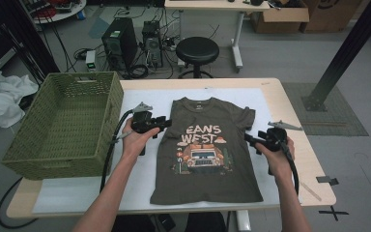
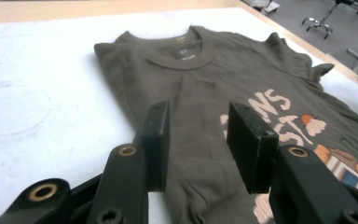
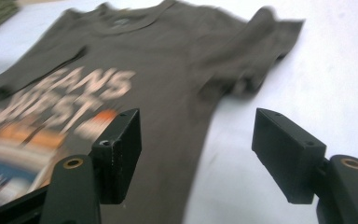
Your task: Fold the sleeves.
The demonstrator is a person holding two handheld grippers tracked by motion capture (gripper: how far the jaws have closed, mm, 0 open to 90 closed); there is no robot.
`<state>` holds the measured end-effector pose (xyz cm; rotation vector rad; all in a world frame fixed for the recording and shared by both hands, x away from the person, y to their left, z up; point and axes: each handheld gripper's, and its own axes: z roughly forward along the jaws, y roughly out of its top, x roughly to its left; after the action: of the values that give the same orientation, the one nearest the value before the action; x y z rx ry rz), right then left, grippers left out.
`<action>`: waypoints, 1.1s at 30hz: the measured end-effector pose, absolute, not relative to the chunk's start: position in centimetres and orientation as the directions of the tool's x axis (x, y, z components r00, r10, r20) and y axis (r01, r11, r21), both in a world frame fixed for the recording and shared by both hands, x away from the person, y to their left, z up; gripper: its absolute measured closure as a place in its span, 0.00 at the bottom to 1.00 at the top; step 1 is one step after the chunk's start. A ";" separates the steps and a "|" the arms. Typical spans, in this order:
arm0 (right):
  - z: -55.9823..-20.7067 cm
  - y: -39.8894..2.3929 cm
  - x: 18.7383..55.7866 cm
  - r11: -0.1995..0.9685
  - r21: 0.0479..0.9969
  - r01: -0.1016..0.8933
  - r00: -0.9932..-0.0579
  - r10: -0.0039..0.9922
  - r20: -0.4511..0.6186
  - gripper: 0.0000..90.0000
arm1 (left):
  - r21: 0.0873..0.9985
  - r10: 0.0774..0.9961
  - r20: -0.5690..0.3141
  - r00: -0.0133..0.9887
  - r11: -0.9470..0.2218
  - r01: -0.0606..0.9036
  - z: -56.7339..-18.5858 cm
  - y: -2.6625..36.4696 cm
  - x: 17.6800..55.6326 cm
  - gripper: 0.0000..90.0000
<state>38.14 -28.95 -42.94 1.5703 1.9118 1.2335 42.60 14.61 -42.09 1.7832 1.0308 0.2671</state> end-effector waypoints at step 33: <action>-42.8 -24.6 45.0 0.072 0.858 0.509 -0.443 0.877 0.189 0.97 | 0.854 0.745 -0.284 0.604 -0.089 0.512 -42.0 16.2 40.5 0.68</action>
<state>45.03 -24.62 -42.85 1.3760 1.9788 1.3243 40.55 16.17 -41.98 1.7491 1.0327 0.2683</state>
